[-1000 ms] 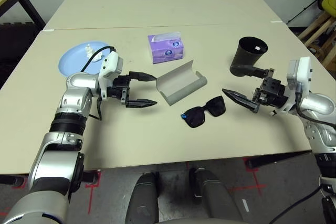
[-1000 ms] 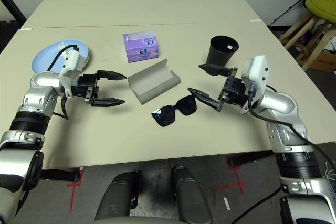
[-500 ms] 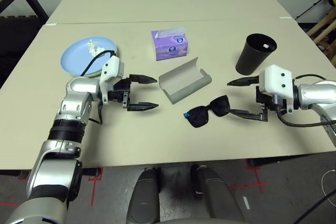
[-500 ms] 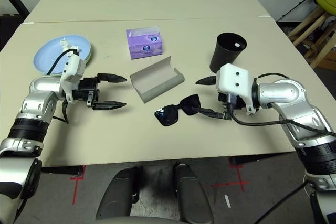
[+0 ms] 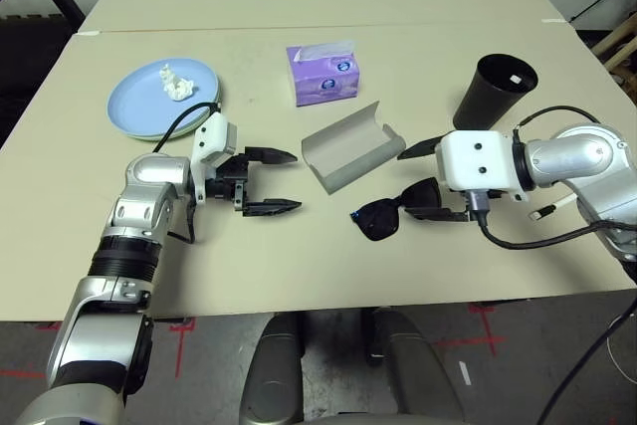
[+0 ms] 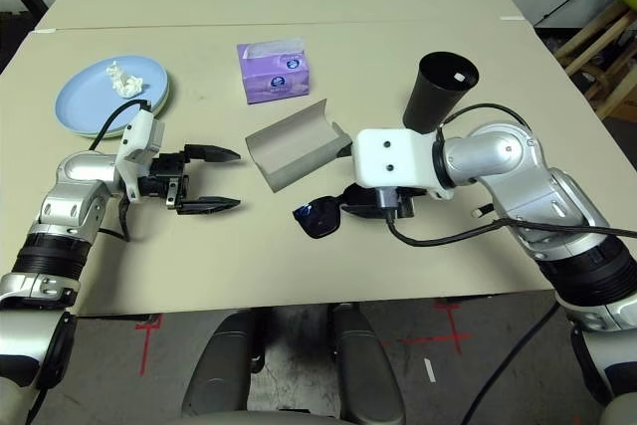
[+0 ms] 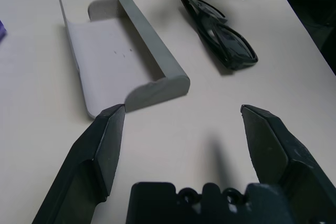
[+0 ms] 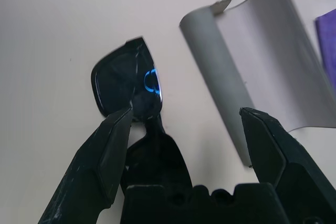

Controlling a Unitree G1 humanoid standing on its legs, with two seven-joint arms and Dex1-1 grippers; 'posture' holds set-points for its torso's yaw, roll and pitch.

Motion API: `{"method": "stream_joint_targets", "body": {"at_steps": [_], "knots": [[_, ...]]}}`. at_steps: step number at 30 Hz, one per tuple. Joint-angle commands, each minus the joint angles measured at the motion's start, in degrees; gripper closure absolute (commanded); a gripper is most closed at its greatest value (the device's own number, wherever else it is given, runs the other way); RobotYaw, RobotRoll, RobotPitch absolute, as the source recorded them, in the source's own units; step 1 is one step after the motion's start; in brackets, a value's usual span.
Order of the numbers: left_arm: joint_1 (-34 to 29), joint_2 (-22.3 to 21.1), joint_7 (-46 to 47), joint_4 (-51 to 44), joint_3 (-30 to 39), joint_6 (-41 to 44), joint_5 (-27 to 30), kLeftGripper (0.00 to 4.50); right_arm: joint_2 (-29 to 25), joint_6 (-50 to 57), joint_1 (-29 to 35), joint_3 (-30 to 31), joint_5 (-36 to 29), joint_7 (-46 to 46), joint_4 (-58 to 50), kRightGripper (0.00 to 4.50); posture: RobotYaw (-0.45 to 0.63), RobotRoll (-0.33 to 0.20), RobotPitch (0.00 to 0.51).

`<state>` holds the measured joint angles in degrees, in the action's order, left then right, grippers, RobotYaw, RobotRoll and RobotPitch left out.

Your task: Organize and tidy the items on the table.

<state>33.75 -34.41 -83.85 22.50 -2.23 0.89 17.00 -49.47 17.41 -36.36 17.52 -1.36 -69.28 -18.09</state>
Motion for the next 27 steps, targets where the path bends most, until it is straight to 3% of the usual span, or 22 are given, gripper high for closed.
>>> {"method": "stream_joint_targets", "body": {"at_steps": [1, 8, 19, 27], "knots": [[-1.45, -0.2, 0.23, -2.45, -0.41, 0.29, 0.62, 0.03, -1.75, -1.16, -1.0, 1.7, 2.56, -2.08, -2.0, 0.0, 0.14, 0.0, 0.269], [-1.99, 0.28, 1.16, -2.98, -0.48, 0.04, 0.55, 0.03, -3.18, -4.12, -1.38, 2.78, 6.14, -3.99, -4.35, 0.0, 0.14, 0.0, 0.263], [-1.01, 1.8, 2.14, -1.69, -1.01, -1.21, -0.03, 0.03, -4.28, 5.78, -1.05, 4.21, 10.71, -6.03, -10.5, 0.0, 0.13, 0.0, 0.251], [-0.46, 2.51, 2.08, -0.45, -1.16, -2.27, -0.32, 0.03, -2.66, 8.91, -4.56, 10.16, 17.42, -7.46, -9.43, 0.0, 0.13, 0.0, 0.255]]}}
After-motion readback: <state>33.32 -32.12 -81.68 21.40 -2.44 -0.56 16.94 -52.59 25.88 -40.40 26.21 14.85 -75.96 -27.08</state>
